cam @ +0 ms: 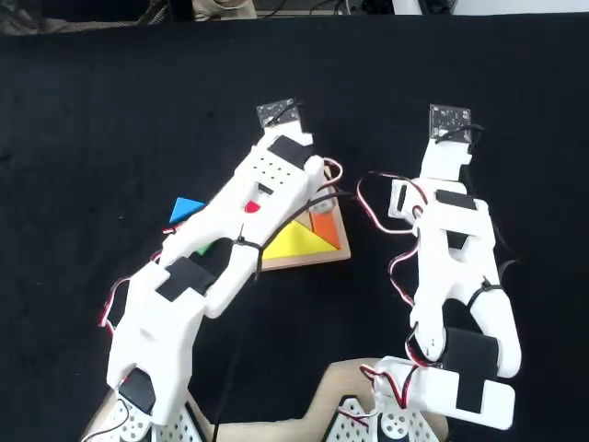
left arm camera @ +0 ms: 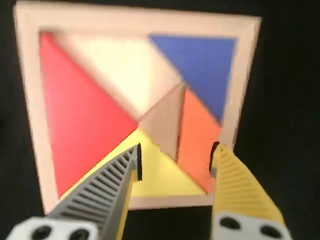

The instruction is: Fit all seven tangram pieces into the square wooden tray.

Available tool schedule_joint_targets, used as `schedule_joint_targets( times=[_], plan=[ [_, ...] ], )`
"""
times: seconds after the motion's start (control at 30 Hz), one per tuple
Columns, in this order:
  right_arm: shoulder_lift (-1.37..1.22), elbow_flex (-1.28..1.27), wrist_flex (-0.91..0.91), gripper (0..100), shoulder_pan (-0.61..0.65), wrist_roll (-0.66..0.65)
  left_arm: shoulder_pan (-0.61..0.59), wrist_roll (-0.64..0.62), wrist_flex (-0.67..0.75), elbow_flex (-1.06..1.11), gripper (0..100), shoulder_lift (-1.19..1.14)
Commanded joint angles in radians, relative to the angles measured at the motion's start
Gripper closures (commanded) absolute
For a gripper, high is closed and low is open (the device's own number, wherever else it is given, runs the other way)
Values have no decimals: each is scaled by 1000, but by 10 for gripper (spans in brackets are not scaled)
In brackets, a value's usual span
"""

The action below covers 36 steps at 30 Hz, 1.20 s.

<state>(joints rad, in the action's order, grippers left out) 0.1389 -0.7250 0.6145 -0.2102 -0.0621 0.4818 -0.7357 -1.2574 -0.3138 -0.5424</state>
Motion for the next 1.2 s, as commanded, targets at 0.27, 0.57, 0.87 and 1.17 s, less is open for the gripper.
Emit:
schedule_joint_targets(
  times=[0.27, 0.57, 0.87, 1.17],
  plan=[
    [4, 56, -8, 987, 8, 0, -45, 54, 160, -22, 762, -89],
    [4, 56, -8, 987, 8, 0, 22, 52, 158, -33, 762, -89],
    [4, 54, -8, 987, 25, -31, 4, 51, 95, -35, 762, -32],
    [4, 53, -9, 987, 31, -35, -116, 212, -104, -91, 762, 195]
  ],
)
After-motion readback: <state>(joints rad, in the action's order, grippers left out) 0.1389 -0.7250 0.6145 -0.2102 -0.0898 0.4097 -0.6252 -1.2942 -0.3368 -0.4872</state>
